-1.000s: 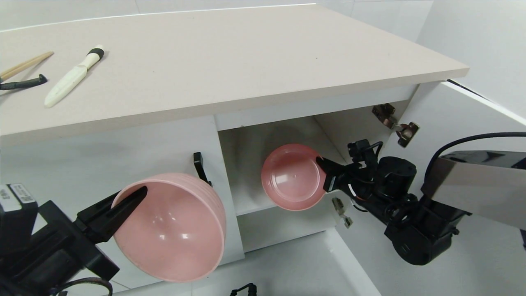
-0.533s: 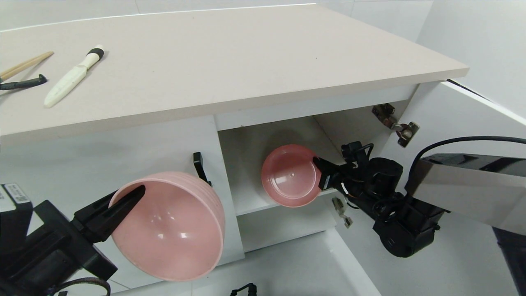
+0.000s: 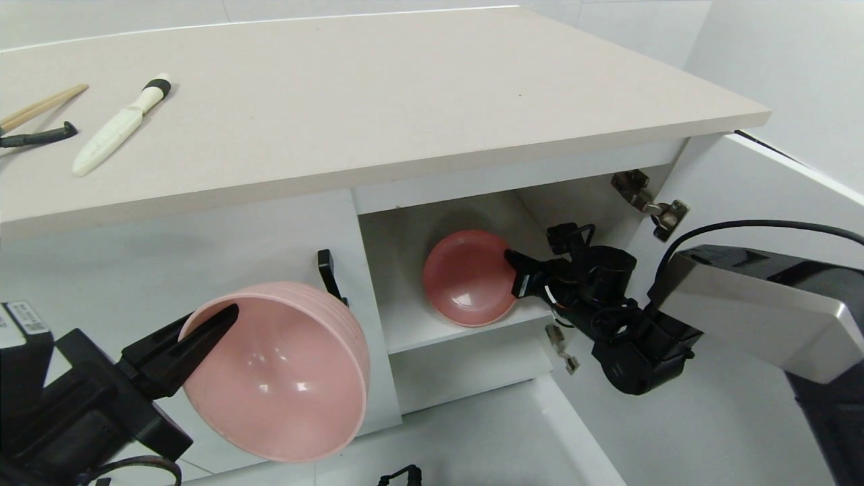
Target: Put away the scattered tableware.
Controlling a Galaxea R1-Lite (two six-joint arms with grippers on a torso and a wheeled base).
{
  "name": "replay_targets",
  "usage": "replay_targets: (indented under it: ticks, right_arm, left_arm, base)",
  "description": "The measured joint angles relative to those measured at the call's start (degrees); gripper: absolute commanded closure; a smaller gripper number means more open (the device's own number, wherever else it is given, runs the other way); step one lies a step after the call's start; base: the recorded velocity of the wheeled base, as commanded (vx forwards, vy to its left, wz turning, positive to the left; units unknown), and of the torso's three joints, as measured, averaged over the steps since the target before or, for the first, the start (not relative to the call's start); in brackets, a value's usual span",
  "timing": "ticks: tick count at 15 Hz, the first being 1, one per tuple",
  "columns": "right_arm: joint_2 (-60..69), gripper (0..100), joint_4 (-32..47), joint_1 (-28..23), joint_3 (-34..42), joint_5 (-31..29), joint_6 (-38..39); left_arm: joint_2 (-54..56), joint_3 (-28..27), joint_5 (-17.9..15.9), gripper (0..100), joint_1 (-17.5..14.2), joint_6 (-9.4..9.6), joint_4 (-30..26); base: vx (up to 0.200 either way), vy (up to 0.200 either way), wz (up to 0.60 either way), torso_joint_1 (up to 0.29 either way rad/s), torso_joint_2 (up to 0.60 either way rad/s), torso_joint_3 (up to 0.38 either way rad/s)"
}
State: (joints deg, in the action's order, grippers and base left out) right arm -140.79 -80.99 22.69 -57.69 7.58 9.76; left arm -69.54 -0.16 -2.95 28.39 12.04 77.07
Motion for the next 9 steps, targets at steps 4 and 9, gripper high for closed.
replay_targets:
  ticks: [4, 9]
  right_arm:
    - [-2.0, 100, 2.6, 0.0, -4.1, -0.1, 0.0]
    - [-3.5, 0, 2.8, -0.3, -5.7, -0.3, 0.0]
  left_arm:
    - [0.0, 0.0, 0.0, 100, 0.0, -0.09, 0.0]
    - [-0.2, 0.0, 0.0, 100, 0.0, -0.34, 0.0]
  base:
    - [0.000, 0.000, 0.00, 0.000, 0.00, 0.000]
    - [0.000, 0.000, 0.00, 0.000, 0.00, 0.000]
